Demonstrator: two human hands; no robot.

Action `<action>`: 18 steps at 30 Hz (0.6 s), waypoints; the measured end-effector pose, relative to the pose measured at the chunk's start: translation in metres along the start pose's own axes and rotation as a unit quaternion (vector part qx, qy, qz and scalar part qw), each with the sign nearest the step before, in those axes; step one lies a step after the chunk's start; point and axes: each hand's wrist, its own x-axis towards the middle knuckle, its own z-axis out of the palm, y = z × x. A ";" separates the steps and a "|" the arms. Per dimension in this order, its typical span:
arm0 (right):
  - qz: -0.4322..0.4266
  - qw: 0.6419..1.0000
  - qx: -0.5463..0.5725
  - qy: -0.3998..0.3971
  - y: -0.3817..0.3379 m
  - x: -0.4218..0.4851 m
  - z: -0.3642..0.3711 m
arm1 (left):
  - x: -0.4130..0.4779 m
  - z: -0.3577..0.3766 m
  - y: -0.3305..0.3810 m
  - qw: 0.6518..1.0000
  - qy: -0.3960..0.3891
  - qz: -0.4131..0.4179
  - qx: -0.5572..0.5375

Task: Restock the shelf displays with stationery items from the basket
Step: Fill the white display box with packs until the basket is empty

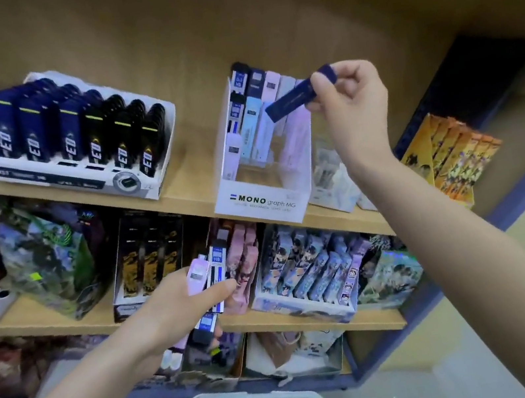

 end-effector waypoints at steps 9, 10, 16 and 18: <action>-0.057 0.994 -0.096 0.014 0.020 0.050 0.044 | 0.014 -0.015 0.000 0.997 0.025 0.022 -0.068; -0.055 0.993 -0.107 0.001 0.022 0.053 0.045 | 0.015 -0.017 -0.001 0.997 0.026 0.023 -0.073; -0.085 0.970 -0.213 -0.079 0.014 0.076 0.046 | 0.011 -0.024 0.002 0.995 0.021 0.012 -0.096; -0.073 0.959 -0.250 -0.114 0.010 0.080 0.047 | 0.009 -0.025 0.003 0.995 0.018 0.008 -0.097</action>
